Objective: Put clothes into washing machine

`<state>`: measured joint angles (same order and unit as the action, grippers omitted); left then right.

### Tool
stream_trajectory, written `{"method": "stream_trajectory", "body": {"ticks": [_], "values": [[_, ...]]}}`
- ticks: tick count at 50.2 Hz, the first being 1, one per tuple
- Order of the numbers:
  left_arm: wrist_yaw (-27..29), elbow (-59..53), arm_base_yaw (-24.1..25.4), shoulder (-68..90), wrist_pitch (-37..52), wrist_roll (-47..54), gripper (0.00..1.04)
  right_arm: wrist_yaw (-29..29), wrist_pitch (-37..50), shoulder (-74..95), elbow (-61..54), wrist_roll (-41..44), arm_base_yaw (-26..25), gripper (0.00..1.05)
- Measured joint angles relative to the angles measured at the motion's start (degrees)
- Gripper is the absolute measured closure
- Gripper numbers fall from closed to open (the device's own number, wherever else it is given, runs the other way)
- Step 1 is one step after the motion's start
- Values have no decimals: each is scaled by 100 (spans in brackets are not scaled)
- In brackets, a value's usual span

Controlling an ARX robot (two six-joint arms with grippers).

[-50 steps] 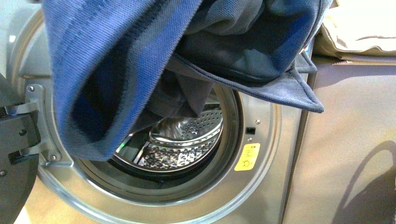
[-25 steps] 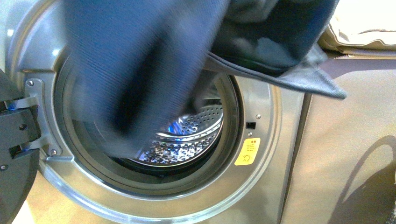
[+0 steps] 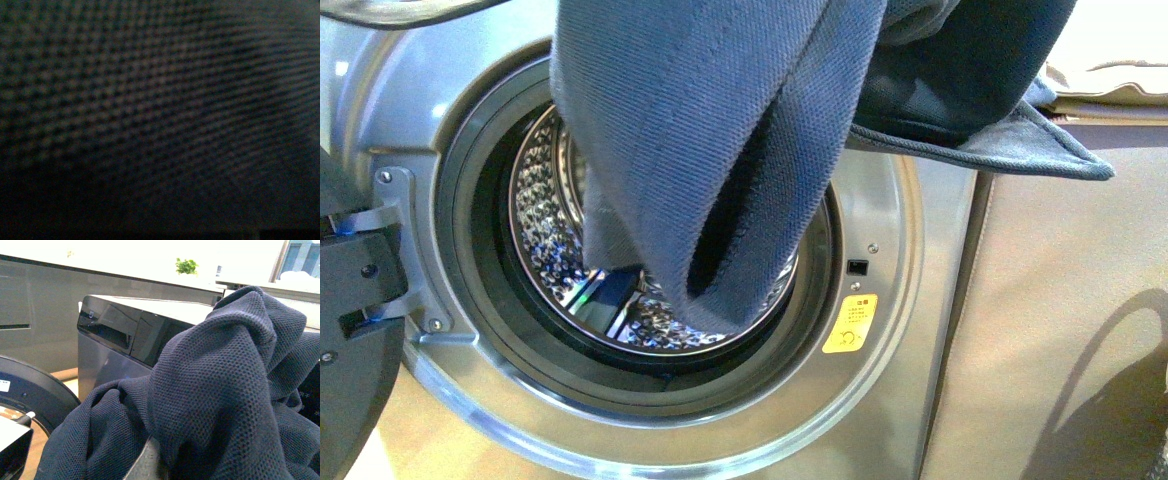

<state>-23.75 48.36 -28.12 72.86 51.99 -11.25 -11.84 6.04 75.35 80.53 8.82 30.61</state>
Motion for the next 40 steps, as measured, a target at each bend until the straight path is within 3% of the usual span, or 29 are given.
{"method": "stream_trajectory", "body": {"ticks": [23,40], "values": [[-1462,-765,656,-492,1276,-973,7,-24,0,0,0,-2,2,97],[-1130,-754,426,-636,743,-835,7,-22,0,0,0,0,0,97]]}}
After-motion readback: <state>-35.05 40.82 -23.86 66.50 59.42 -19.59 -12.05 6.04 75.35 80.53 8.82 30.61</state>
